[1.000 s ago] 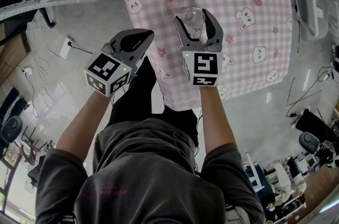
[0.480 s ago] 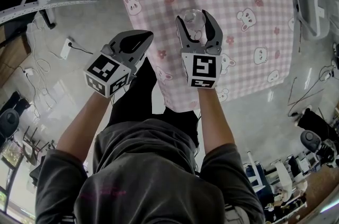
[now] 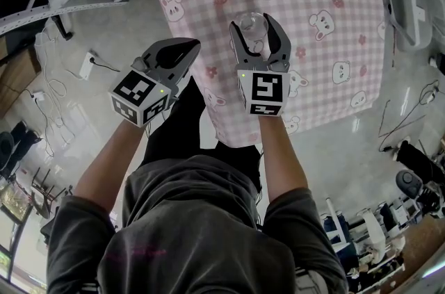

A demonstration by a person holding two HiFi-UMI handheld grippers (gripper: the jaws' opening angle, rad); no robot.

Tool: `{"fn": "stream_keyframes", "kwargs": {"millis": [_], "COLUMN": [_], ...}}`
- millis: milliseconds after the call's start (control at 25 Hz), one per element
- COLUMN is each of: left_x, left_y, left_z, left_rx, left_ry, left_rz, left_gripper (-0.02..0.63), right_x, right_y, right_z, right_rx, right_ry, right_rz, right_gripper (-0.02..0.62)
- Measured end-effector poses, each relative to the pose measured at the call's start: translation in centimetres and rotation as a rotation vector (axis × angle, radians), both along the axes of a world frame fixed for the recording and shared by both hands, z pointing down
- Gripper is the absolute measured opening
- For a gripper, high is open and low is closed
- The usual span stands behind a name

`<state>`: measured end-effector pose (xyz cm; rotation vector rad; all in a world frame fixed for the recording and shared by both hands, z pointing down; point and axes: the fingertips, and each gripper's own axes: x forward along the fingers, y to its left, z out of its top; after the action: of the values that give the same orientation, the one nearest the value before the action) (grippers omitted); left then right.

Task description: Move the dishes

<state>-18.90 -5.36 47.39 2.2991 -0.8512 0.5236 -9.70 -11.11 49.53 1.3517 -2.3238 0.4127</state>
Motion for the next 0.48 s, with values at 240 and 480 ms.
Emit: {"fn": "stream_keyframes", "kwargs": {"millis": [240, 480], "left_x": [0.2, 0.3], "left_y": [0.0, 0.0], "left_z": [-0.6, -2.1], "left_rx": [0.012, 0.034], "left_ry": [0.006, 0.013], "left_rz": [0.001, 0.001], "left_gripper": [0.002, 0.002], "right_x": [0.1, 0.1], "right_y": [0.1, 0.0], "right_z": [-0.4, -2.7], "right_rx": [0.002, 0.03], "right_ry": [-0.009, -0.022], "right_rz": [0.005, -0.002], "right_gripper": [0.282, 0.281]}}
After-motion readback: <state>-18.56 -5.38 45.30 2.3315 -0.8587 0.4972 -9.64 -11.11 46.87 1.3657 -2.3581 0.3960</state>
